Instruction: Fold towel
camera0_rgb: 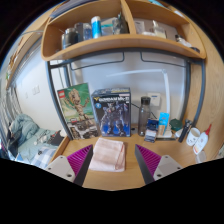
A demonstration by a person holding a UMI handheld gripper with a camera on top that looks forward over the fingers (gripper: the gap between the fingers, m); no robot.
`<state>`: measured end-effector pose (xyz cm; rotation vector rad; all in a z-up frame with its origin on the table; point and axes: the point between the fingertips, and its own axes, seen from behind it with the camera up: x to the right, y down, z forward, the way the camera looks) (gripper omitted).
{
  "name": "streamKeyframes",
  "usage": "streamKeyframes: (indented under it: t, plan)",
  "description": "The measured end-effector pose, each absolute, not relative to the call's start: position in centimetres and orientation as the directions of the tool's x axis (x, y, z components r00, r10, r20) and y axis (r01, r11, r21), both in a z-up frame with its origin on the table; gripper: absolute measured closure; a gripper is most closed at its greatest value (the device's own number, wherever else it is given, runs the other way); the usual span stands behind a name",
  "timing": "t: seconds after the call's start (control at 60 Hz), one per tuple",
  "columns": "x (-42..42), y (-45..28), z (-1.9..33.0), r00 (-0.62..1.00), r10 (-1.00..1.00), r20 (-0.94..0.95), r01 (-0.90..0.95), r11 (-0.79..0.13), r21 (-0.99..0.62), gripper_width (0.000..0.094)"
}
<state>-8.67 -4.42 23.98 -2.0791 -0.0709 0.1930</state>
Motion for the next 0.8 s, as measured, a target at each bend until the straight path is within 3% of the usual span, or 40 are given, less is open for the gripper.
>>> streamKeyframes:
  t: [0.283, 0.8]
  plan:
    - [-7.6, -14.6, 25.4, 0.994, 0.076, -0.081, -0.036, -0.474, -0.880, 0.0081]
    - [-9.8, -27.0, 21.9, 0.999, 0.019, -0.037, -0.022, -0.501, -0.865, 0.0085]
